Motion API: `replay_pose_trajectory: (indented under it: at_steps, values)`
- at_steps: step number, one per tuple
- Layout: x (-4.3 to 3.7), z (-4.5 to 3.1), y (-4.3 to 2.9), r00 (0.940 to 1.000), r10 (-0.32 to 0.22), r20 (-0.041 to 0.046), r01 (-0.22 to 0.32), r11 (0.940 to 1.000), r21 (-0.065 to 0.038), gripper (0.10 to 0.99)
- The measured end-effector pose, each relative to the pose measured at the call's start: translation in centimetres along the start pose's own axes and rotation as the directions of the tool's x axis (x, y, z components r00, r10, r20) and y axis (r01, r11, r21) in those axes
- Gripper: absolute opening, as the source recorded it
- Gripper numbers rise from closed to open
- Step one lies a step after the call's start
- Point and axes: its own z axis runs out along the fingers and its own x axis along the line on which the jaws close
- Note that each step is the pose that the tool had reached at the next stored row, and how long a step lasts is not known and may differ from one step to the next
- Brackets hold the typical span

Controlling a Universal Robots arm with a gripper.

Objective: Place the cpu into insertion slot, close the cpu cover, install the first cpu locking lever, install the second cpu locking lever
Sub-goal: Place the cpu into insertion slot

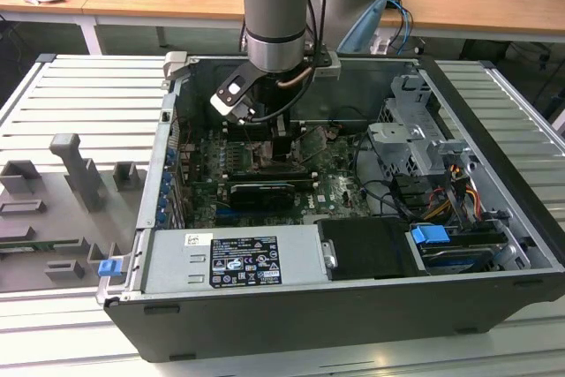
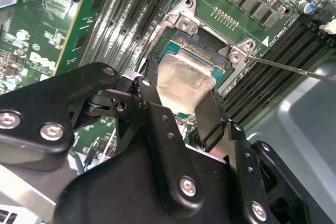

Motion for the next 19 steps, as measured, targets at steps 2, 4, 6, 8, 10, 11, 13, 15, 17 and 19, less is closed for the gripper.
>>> replay_pose_trajectory:
  at_steps: [2, 4, 6, 8, 10, 11, 13, 15, 17, 19]
  values:
    - [0.37, 0.31, -0.02, 1.0, 0.008, 0.0003, -0.008, 1.0, 0.0, 0.529]
    - [0.41, 0.46, -0.08, 0.9999, 0.012, 0.0007, -0.012, 0.9999, 0.0, 0.529]
    - [0.41, 0.73, -0.14, 0.9999, 0.016, 0.0011, -0.016, 0.9999, -0.001, 0.529]
    - [0.41, 0.97, -0.16, 0.9998, 0.018, 0.0013, -0.018, 0.9998, -0.001, 0.529]
    - [0.4, 1.33, -0.18, 0.9998, 0.021, 0.0017, -0.021, 0.9998, -0.001, 0.529]
    - [0.4, 1.33, -0.19, 0.9998, 0.021, 0.0018, -0.021, 0.9998, -0.001, 0.529]
    - [0.4, 1.34, -0.19, 0.9998, 0.021, 0.0017, -0.021, 0.9998, -0.001, 0.529]
    - [0.4, 1.34, -0.19, 0.9998, 0.021, 0.0017, -0.021, 0.9998, -0.001, 0.541]
    - [0.42, 0.89, -0.16, 0.9998, 0.022, 0.0013, -0.022, 0.9998, -0.001, 0.604]
    - [0.43, 0.44, -0.12, 0.9998, 0.021, 0.0017, -0.021, 0.9998, -0.001, 0.522]
